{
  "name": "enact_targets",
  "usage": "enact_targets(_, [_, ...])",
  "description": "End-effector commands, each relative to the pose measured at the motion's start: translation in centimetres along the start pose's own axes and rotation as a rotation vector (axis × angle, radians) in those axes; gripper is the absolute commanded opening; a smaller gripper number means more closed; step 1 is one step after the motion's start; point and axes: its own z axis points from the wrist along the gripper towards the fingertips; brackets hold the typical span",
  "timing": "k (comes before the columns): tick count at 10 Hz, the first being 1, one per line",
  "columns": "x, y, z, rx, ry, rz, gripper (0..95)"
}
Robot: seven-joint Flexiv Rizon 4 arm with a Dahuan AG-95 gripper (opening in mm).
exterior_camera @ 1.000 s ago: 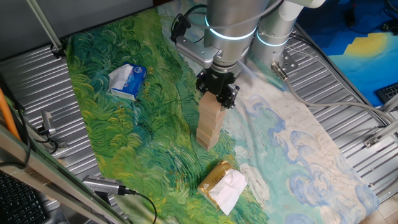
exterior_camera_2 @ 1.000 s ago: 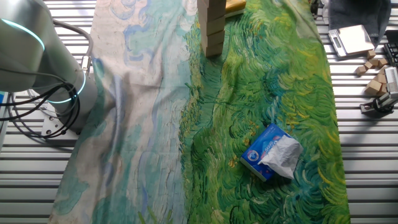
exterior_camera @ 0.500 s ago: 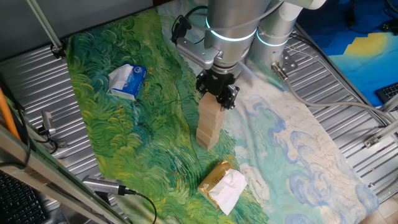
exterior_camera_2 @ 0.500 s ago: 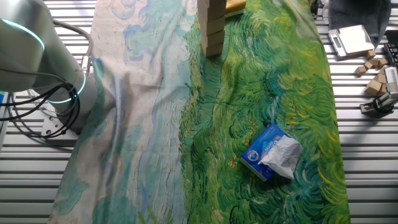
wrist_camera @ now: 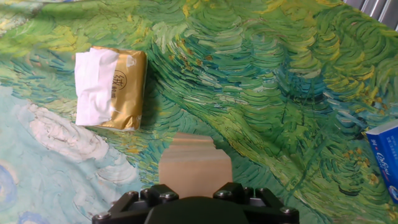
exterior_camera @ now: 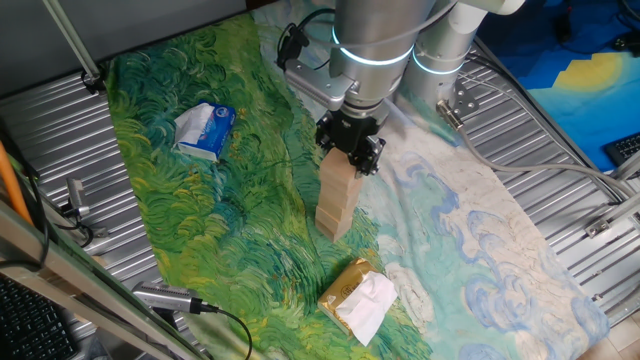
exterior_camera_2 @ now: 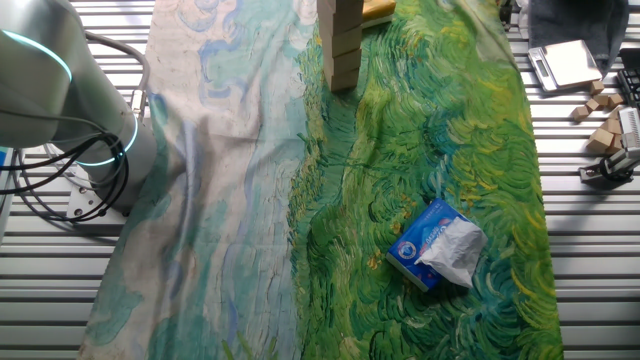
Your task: Stack the blocks in a vertical line of five
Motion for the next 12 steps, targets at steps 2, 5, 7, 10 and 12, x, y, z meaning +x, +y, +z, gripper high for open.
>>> enact_targets(2, [0.04, 0.04, -0.03, 0.000, 0.000, -0.001, 0.0])
enact_targets(5, [0.20, 0.06, 0.18, 0.003, -0.001, 0.000, 0.0])
enact_targets(7, [0.20, 0.06, 0.17, 0.004, 0.001, 0.001, 0.0])
enact_targets(10, [0.20, 0.06, 0.18, 0.006, 0.004, -0.002, 19.0])
enact_targets(12, [0.20, 0.06, 0.18, 0.006, 0.004, -0.002, 19.0])
